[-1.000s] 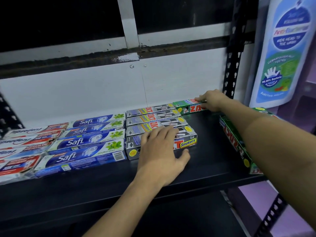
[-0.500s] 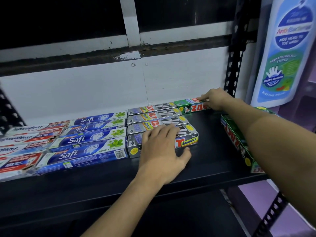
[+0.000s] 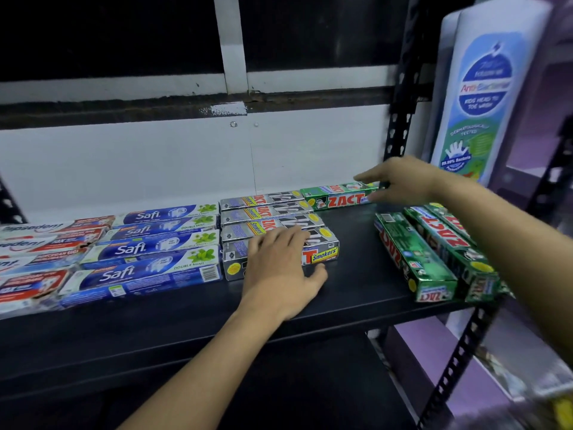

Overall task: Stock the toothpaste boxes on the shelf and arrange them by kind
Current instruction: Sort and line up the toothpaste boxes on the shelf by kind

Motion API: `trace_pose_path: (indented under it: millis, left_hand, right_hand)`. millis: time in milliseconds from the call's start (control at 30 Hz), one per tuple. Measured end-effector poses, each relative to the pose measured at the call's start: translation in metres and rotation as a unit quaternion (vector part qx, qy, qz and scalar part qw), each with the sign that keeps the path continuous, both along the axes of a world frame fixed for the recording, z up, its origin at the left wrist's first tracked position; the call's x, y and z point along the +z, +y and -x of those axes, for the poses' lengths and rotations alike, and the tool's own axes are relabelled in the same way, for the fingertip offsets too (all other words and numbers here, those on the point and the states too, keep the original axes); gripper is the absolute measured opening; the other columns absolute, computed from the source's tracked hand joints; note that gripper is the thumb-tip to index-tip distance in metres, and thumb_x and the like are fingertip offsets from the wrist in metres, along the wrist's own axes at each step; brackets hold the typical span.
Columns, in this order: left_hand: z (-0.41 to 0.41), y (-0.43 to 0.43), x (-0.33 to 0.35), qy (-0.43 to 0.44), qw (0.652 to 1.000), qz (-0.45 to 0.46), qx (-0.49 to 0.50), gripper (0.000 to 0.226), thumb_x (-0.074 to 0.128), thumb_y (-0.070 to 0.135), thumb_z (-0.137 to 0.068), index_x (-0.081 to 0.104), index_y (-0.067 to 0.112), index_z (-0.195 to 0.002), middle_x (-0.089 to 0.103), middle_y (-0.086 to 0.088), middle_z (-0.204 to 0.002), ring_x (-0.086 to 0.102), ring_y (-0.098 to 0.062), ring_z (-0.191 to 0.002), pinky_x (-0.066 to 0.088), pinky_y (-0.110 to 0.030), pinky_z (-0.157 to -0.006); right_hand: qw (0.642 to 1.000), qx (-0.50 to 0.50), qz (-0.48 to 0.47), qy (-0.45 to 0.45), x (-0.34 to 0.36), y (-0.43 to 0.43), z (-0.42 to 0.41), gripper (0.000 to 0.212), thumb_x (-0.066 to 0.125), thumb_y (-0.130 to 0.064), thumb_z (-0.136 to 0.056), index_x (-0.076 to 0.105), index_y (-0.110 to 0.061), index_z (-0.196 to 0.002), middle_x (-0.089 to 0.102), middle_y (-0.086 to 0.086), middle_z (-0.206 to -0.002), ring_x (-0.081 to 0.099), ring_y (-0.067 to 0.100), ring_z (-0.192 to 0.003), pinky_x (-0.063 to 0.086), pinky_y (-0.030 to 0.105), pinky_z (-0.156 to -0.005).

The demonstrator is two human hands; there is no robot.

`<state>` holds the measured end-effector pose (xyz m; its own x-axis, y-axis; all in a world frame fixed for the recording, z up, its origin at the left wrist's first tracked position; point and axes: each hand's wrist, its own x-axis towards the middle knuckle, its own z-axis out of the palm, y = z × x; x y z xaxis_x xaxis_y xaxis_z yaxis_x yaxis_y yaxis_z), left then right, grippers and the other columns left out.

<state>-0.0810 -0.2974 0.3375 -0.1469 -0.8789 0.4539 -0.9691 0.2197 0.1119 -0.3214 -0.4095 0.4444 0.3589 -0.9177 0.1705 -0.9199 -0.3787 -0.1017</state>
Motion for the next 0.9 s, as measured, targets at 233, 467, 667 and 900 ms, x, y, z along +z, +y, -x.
trace_pose_path:
  millis: [233, 467, 667, 900]
  left_hand:
    - [0.0, 0.001, 0.001, -0.001, 1.0, 0.007, -0.002, 0.058, 0.046, 0.06, -0.09, 0.045, 0.031, -0.141, 0.046, 0.013, -0.145, 0.035, -0.013, -0.137, 0.017, -0.036, -0.112]
    - [0.0, 0.0, 0.001, -0.003, 1.0, -0.003, -0.001, 0.057, 0.046, 0.059, -0.09, 0.046, 0.03, -0.139, 0.048, 0.012, -0.143, 0.038, -0.015, -0.134, 0.019, -0.038, -0.111]
    - [-0.002, -0.002, -0.001, -0.004, 1.0, -0.006, 0.001, 0.058, 0.046, 0.059, -0.091, 0.044, 0.03, -0.141, 0.047, 0.011, -0.144, 0.038, -0.016, -0.135, 0.02, -0.039, -0.113]
    - [-0.002, -0.001, -0.001, 0.0, 1.0, -0.001, -0.001, 0.057, 0.046, 0.058, -0.091, 0.045, 0.03, -0.141, 0.048, 0.011, -0.145, 0.038, -0.016, -0.136, 0.02, -0.039, -0.114]
  right_hand:
    - [0.996, -0.04, 0.052, -0.064, -0.024, 0.111, 0.042, 0.044, 0.068, -0.035, -0.09, 0.059, -0.037, -0.132, 0.069, -0.005, -0.119, 0.065, 0.015, -0.099, 0.038, 0.023, -0.084]
    - [0.995, -0.015, 0.074, -0.069, -0.068, 0.16, 0.047, 0.039, 0.063, -0.05, -0.086, 0.069, -0.032, -0.12, 0.063, -0.012, -0.13, 0.05, 0.016, -0.132, 0.039, 0.029, -0.105]
    - [0.987, 0.035, 0.154, -0.003, -0.108, 0.169, 0.033, 0.068, 0.079, -0.039, -0.077, 0.057, -0.015, -0.137, 0.057, 0.0, -0.14, 0.048, 0.023, -0.135, 0.023, 0.044, -0.116]
    - [0.948, 0.076, 0.299, -0.082, -0.131, 0.197, 0.013, 0.056, 0.068, -0.039, -0.087, 0.056, -0.019, -0.138, 0.057, -0.007, -0.139, 0.052, 0.014, -0.131, 0.042, 0.045, -0.106]
